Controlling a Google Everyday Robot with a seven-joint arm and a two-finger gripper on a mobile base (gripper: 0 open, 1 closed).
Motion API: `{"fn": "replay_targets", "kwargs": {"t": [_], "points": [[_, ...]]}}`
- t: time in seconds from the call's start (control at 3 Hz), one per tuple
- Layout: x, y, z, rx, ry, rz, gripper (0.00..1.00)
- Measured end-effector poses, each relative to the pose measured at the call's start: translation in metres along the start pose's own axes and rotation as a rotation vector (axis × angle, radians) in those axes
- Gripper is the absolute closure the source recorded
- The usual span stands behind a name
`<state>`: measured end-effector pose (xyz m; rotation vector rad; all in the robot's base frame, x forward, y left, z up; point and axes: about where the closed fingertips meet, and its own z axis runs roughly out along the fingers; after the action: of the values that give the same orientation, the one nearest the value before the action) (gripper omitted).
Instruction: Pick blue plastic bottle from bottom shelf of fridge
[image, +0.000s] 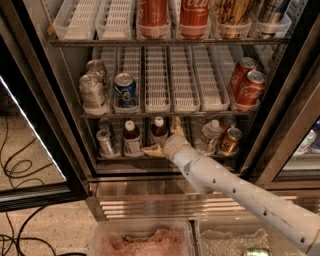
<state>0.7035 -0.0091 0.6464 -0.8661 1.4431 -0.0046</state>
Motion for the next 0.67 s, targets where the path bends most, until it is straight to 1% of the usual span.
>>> {"fn": "replay_targets", "kwargs": {"t": [0.33, 0.67], "points": [[0.0, 0.0, 0.0, 0.0, 0.0, 0.0, 0.18], [-0.0001, 0.0, 0.0, 0.0, 0.0, 0.0, 0.41]]}}
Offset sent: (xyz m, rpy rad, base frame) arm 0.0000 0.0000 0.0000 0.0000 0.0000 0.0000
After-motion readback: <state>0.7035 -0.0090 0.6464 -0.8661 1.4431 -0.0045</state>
